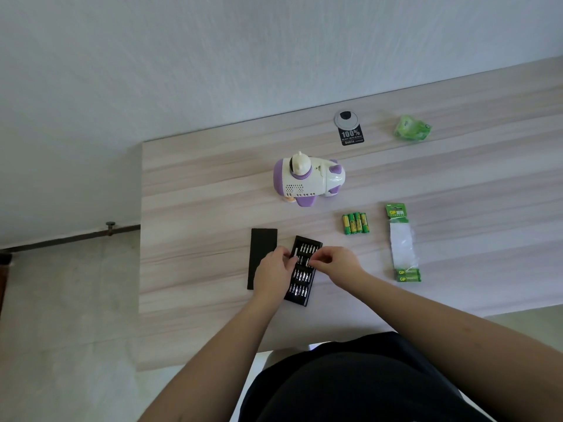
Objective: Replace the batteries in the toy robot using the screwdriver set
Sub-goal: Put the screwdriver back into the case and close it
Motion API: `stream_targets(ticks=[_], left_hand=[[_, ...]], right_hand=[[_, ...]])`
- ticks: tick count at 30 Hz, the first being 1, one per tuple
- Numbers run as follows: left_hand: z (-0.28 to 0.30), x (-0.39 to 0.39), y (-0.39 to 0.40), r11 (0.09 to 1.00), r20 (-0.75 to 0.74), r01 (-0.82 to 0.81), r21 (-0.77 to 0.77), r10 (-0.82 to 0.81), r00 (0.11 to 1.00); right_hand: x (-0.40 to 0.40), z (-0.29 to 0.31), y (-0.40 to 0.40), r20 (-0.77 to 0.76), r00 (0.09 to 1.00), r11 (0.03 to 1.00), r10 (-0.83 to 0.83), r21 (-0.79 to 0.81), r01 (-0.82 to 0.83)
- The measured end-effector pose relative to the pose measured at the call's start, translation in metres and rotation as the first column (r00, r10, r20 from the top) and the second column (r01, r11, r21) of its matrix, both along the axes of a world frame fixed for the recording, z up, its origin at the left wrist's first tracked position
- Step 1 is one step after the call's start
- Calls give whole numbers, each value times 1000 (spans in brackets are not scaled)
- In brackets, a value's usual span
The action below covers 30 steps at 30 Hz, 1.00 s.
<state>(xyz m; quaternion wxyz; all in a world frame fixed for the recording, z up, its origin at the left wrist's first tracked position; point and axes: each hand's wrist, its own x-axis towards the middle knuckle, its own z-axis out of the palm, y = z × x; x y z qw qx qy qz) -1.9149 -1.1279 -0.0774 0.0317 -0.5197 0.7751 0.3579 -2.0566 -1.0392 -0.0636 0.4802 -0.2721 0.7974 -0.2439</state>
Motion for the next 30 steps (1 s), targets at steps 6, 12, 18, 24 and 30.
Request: stream_targets(ticks=[6,12,18,24,30], left_hand=[[-4,-5,-8,993,19,-77,85,75,997],[-6,-6,-12,986,23,-95,137,93,995],[-7,-9,-11,986,56,-108,125,102,993],[-7,-8,-10,988,53,-97,116,92,994],[-13,0,-5,989,-6,-70,126,71,997]], right_hand=[[2,-4,0,-10,1000,1000,10,5,-10],[1,-5,-2,-31,999,1000,22,-1,-22],[2,-3,-8,-92,994,998,56,-25,-59],[3,-1,-16,-152,980,991,128,-5,-131],[2,-3,-20,-186,970,987,158,19,-158]])
